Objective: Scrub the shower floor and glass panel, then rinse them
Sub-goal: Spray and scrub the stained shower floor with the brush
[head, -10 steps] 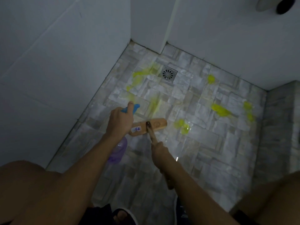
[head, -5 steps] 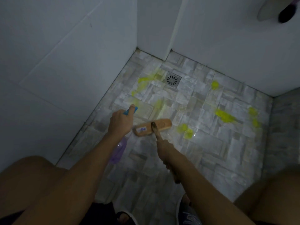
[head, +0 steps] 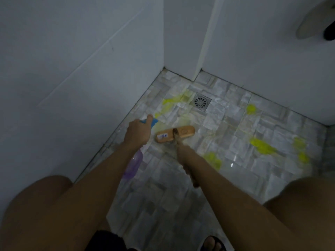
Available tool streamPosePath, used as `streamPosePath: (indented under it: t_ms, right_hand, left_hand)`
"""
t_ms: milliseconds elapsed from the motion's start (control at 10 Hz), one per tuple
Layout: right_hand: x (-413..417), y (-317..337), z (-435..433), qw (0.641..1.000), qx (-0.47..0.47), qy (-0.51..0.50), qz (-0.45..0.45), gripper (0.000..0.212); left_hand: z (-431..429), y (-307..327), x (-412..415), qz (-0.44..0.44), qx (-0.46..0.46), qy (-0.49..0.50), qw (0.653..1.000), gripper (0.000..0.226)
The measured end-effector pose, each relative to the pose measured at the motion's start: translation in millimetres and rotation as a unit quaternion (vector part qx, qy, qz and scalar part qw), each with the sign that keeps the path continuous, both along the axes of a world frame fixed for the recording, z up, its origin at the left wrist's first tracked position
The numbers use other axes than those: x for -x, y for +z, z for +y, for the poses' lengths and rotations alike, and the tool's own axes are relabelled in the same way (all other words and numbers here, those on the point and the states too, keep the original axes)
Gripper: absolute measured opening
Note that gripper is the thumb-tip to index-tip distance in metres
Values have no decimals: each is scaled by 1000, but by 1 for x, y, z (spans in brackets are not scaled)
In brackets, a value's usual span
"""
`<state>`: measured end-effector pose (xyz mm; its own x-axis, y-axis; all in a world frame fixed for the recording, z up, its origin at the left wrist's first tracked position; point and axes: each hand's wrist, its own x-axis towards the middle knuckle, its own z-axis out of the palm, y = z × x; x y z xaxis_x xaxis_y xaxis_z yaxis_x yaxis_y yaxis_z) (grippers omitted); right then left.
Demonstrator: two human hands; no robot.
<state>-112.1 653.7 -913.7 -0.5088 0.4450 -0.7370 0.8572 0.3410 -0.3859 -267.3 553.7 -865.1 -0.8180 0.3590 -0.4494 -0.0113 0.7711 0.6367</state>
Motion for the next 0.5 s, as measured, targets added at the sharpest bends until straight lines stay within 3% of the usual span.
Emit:
streamPosePath:
  t_ms: [100, 300, 400, 500]
  right_hand:
    - [-35, -21, -11, 993, -37, 97, -64, 40]
    - [-6, 19, 19, 998, 29, 51, -21, 38]
    - [-2, 31, 21, 995, 78, 58, -32, 26]
    - [10, 37, 29, 993, 115, 9, -22, 36]
  left_hand:
    - [12, 9, -2, -6, 4, -8, 1000, 88]
    - [42, 54, -6, 2, -15, -30, 999, 74]
    - [45, 76, -9, 64, 35, -63, 995, 67]
    - [46, 80, -7, 106, 14, -13, 994, 75]
